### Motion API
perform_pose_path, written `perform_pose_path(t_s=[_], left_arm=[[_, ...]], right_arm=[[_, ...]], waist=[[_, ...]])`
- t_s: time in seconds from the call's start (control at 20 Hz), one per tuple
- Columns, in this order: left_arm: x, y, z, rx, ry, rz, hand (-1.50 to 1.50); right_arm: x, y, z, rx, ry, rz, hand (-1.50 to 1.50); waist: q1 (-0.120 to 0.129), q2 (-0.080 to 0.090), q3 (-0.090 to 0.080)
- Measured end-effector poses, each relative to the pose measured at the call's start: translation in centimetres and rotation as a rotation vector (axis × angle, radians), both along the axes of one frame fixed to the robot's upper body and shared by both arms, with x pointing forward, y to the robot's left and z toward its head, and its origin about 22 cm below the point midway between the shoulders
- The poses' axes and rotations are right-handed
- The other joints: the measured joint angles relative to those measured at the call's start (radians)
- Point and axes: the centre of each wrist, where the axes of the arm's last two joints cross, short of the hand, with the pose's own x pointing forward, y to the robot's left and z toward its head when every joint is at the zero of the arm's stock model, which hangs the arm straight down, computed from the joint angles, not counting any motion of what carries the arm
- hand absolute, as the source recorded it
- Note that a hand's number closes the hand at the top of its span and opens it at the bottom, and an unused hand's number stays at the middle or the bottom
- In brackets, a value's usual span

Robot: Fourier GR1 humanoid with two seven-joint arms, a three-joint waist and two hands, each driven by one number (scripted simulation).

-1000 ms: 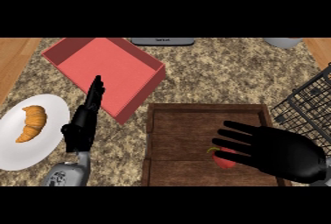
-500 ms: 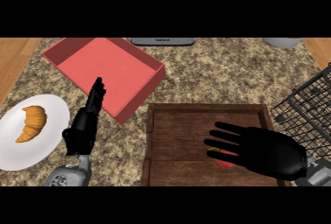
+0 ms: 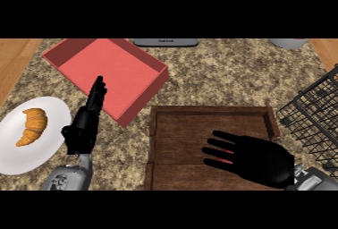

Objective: Pick the bell pepper from the tray and place it in the tiered basket

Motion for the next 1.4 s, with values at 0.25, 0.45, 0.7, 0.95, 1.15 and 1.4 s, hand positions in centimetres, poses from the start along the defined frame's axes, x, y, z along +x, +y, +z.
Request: perform_pose_path(t_s=[0.25,0.45,0.7,0.95,1.15,1.4], left_arm=[[-0.4,0.2,0.3,0.004,-0.001,0.002,0.0],[-0.2,-0.3,0.3,0.0,-0.001,0.0,0.0],[-0.5,-0.4,0.4,0.0,0.005,0.002,0.0],[-0.1,-0.1,0.8,0.005,-0.002,-0.002,0.0],[0.5,-0.1,0.3,0.007,-0.004,0.008,0.0],[0.0,-0.2,-0.7,0.005,-0.005,0.005,0.0]], right_arm=[[1.0,0.4,-1.0,0.001,0.016,-0.009,-1.5],[1.5,0.6,-1.5,-0.001,0.019,-0.018,-1.5],[1.2,0.0,-3.1,-0.001,0.044,-0.013,-1.5],[1.1,0.1,-4.1,0.005,0.069,-0.017,-1.5],[1.0,0.7,-5.6,0.045,0.097,-0.024,1.5],[1.5,0.4,-6.3,0.11,0.043,0.026,1.5]], waist=[[0.001,0.0,0.0],[0.001,0.0,0.0],[0.0,0.0,0.0],[0.0,0.0,0.0],[-0.001,0.0,0.0],[0.0,-0.001,-0.002]])
